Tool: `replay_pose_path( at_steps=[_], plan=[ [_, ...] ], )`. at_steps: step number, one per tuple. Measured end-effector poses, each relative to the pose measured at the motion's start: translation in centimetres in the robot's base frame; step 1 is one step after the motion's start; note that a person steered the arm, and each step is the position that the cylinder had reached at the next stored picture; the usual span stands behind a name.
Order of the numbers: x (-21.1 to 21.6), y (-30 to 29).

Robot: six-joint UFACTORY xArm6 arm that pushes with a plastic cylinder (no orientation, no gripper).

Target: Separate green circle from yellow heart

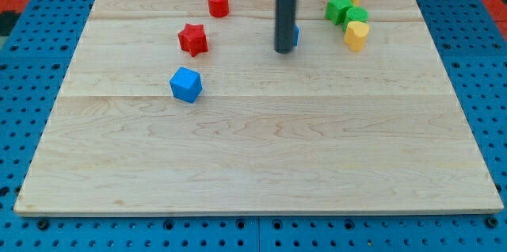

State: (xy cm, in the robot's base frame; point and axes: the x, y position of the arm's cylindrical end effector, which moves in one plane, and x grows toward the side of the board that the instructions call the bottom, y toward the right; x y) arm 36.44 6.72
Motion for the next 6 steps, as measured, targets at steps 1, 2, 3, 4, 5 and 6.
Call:
replay_pose_path(
  at_steps=[1,2,3,4,5,6],
  plan=[
    [0.2,0.5],
    [1.0,6.9],
    [-1.9,17.3],
    [-7.7,17.4],
    [-7.8,13.6],
    [-6.4,8.7]
  ],
)
